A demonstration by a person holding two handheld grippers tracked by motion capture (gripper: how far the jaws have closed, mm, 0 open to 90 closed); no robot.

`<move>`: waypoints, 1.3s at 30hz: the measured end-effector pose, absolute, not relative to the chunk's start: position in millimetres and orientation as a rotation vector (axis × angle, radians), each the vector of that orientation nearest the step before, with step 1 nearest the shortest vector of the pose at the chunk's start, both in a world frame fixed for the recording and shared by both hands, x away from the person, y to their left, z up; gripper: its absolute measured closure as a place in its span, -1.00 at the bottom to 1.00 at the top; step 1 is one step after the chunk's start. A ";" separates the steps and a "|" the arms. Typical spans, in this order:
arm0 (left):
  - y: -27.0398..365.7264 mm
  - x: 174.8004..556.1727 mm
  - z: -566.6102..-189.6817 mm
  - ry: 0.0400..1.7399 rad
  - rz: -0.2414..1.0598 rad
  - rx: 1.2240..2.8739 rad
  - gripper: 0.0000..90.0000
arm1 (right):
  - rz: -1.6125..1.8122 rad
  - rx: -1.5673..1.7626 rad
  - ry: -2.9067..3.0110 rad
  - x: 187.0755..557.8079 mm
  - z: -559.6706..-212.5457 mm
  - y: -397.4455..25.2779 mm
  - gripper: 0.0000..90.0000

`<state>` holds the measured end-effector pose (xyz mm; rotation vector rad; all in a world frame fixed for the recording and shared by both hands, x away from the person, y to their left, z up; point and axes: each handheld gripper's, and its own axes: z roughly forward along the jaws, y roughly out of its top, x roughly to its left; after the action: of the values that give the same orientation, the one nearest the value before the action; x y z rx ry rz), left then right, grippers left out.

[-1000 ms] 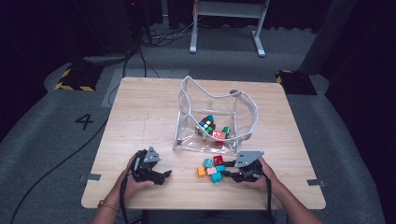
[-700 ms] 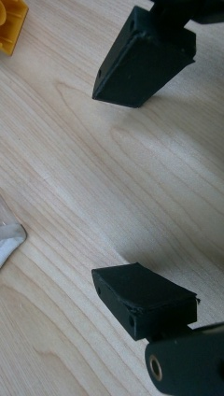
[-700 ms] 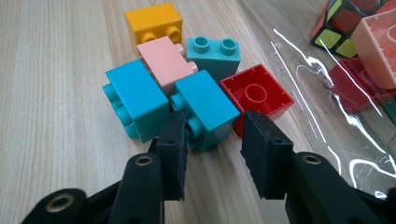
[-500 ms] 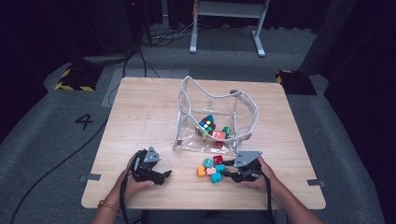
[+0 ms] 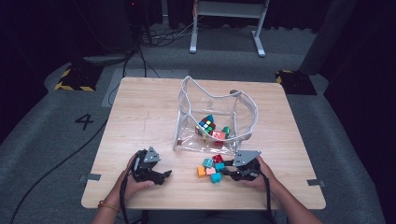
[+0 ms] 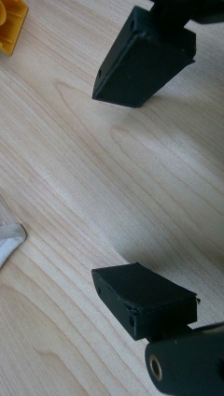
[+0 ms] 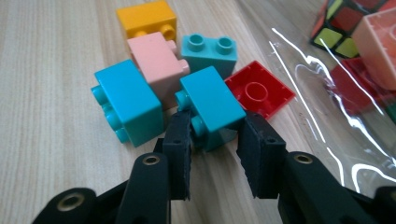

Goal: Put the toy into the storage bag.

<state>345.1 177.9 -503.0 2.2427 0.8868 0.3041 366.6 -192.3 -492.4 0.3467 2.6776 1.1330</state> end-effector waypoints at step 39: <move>178.2 344.5 -502.8 0.887 0.304 2.246 -0.69 | 1.215 0.557 2.537 365.4 -459.6 -273.5 0.45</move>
<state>344.5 178.2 -502.8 2.2456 0.8865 0.3036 365.4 -273.5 -459.6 0.5566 2.5365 1.2151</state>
